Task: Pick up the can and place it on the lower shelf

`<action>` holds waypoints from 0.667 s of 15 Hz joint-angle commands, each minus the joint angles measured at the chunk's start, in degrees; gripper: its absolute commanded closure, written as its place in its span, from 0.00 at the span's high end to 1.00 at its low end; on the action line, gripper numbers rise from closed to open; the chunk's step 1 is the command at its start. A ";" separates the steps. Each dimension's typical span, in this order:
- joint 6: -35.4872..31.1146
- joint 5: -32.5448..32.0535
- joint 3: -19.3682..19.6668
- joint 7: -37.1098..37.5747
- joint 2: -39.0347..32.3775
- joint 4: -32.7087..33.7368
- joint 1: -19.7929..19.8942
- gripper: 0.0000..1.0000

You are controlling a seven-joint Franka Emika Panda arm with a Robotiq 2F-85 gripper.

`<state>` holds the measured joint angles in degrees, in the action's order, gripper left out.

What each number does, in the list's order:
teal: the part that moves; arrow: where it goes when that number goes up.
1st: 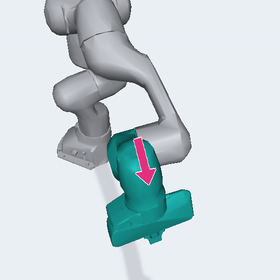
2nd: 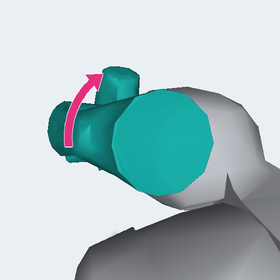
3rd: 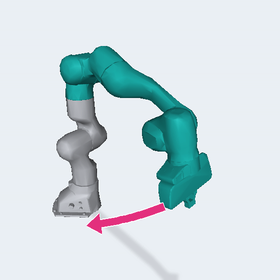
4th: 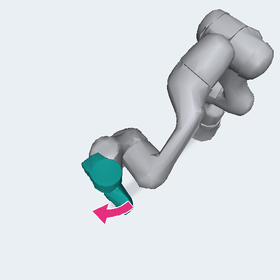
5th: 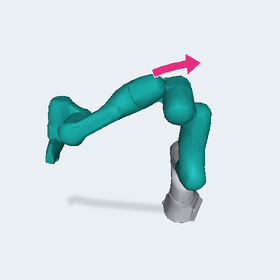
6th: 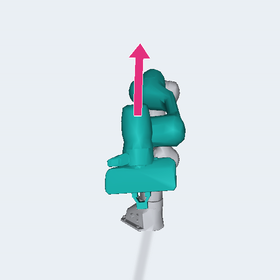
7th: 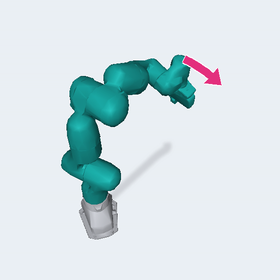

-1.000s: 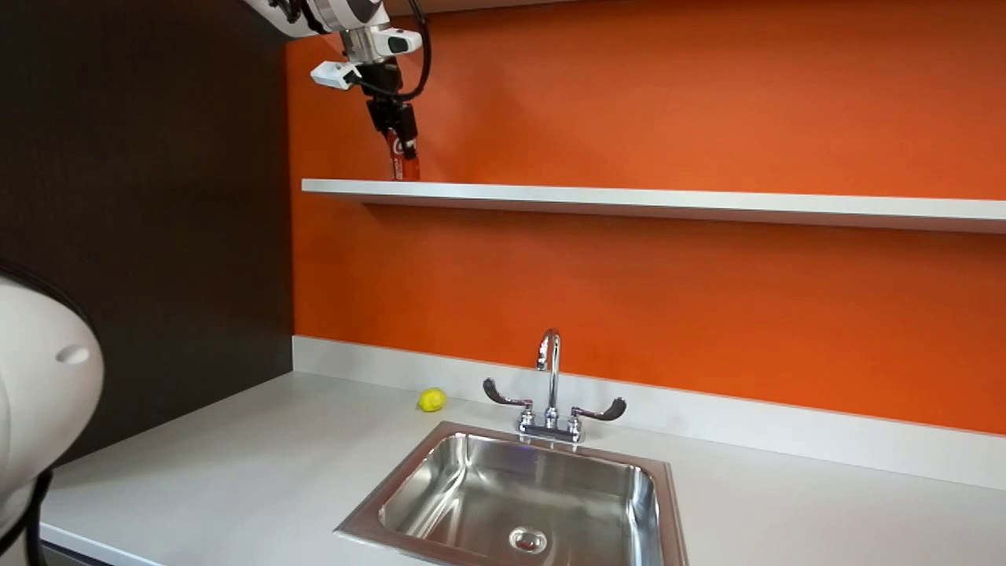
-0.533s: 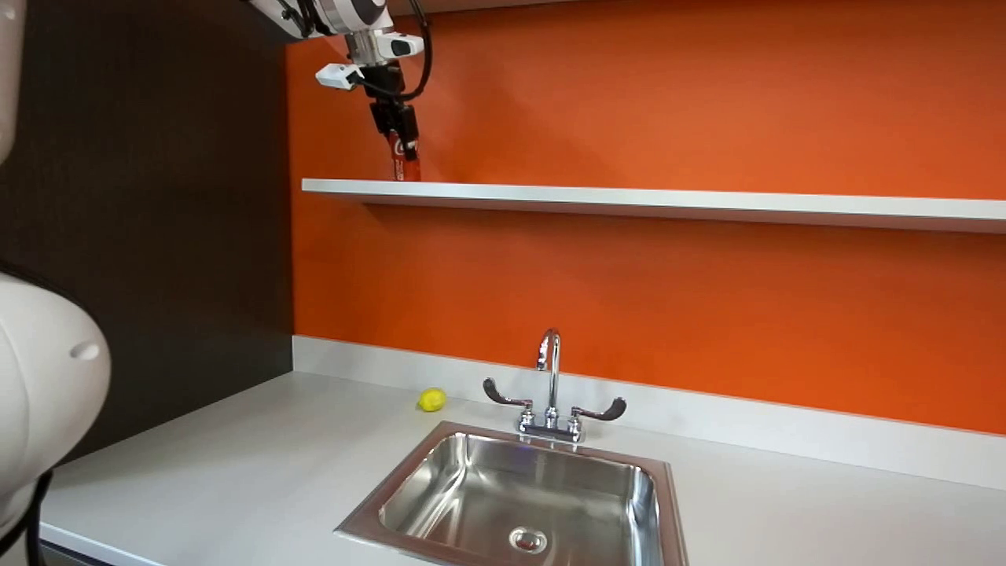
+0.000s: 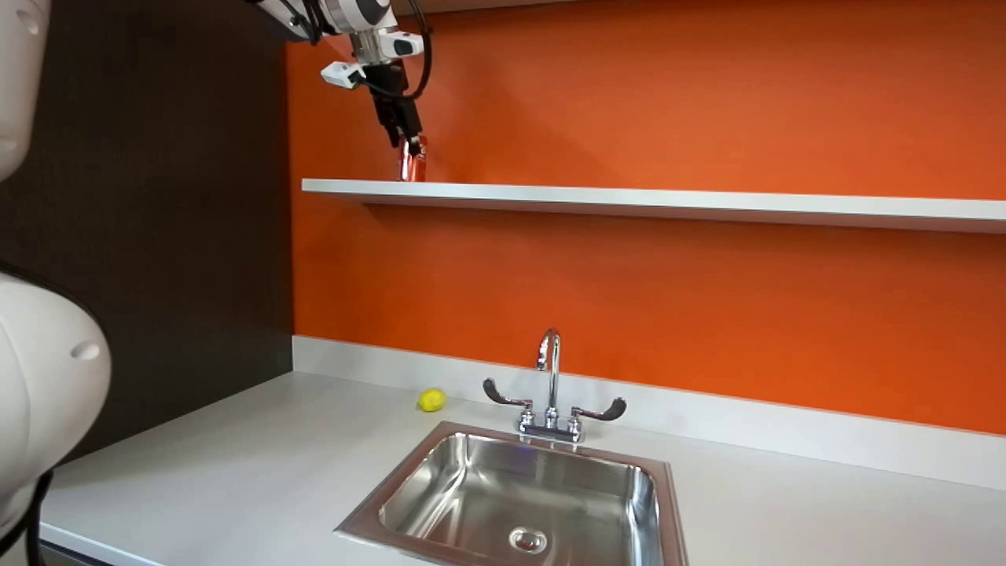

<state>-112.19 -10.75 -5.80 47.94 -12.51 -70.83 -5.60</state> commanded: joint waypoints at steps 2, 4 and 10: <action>0.61 1.96 -0.17 0.92 1.24 0.49 0.13 1.00; 1.88 1.91 -0.24 1.14 2.43 -0.45 -0.13 1.00; 5.64 2.35 0.40 -0.79 7.19 -5.90 0.64 1.00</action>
<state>-108.77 -9.64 -5.55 47.99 -9.57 -72.00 -5.61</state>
